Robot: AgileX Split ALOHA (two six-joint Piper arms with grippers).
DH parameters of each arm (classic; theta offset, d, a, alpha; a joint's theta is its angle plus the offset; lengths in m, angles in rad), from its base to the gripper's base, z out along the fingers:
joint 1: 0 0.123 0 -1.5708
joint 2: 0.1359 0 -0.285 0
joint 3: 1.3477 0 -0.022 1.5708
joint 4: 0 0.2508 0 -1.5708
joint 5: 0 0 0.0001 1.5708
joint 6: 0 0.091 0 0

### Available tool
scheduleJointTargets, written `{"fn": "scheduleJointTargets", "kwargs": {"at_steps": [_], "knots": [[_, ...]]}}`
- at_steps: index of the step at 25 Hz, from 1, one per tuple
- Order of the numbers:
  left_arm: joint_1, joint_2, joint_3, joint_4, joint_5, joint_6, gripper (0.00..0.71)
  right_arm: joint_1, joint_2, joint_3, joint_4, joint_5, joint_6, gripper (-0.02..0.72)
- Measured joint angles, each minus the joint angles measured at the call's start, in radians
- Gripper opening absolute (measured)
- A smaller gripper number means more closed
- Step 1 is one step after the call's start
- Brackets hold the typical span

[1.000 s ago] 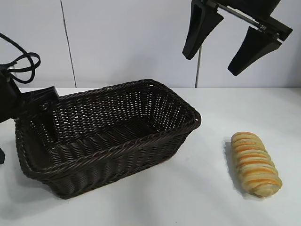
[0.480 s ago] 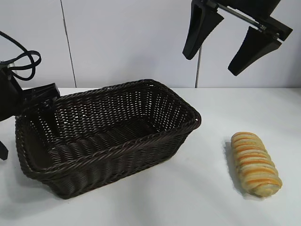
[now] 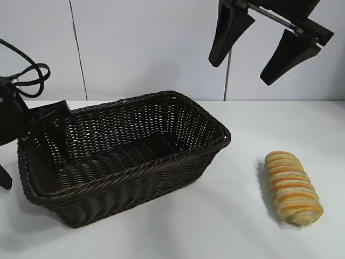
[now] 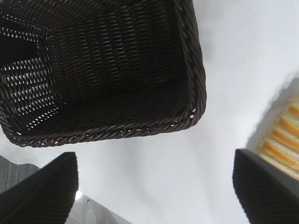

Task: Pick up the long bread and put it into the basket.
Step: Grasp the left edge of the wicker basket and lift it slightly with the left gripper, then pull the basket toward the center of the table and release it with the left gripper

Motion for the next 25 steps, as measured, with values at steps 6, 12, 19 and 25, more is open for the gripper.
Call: {"fn": "scheduleJointTargets", "kwargs": {"at_steps": [6, 12, 19, 25], "knots": [[0.006, 0.0, -0.056, 0.018, 0.111, 0.008, 0.104, 0.0, 0.0, 0.0, -0.003, -0.004, 0.0, 0.622], [0.009, 0.004, -0.307, 0.083, 0.398, 0.093, 0.104, 0.0, 0.0, 0.0, -0.004, -0.004, 0.0, 0.622], [0.009, 0.026, -0.592, 0.075, 0.579, 0.191, 0.103, 0.0, 0.0, 0.0, -0.005, -0.004, 0.0, 0.622], [0.009, 0.102, -0.607, 0.07, 0.588, 0.218, 0.102, 0.0, 0.0, 0.0, -0.008, -0.004, 0.0, 0.622]]}}
